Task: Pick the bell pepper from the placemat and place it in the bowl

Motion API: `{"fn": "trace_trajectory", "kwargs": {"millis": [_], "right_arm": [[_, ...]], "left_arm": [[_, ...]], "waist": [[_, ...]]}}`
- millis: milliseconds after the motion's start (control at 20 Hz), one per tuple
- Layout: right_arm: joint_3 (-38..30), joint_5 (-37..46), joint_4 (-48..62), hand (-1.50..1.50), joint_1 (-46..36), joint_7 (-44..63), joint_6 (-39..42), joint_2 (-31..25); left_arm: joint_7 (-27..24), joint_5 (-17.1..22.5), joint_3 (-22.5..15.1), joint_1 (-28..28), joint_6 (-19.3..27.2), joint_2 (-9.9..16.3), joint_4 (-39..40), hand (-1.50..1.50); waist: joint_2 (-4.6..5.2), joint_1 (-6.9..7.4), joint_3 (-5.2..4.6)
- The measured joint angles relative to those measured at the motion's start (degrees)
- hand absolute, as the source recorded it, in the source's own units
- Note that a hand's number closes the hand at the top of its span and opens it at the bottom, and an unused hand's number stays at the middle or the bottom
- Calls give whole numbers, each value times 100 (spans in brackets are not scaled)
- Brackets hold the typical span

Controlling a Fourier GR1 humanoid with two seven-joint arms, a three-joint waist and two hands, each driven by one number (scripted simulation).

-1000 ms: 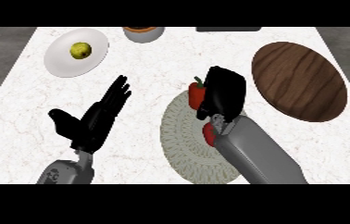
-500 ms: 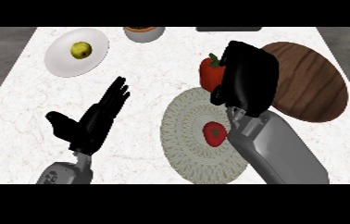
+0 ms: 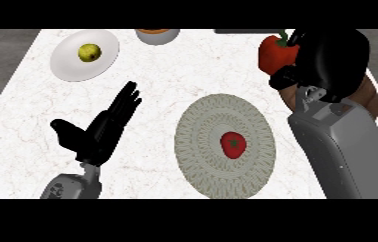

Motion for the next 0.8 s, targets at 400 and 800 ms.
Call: {"fn": "trace_trajectory", "kwargs": {"millis": [400, 800], "right_arm": [[-1123, -144, 1228, 150, -92, -840, -749, -455], [-1721, -87, 3248, 150, -377, -1905, -1771, -1065]], "left_arm": [[76, 4, 121, -80, -191, -25, 45, 0], [95, -121, 94, -19, -238, -129, -57, 0]], "waist": [[25, 58, 3], [45, 117, 5]]}}
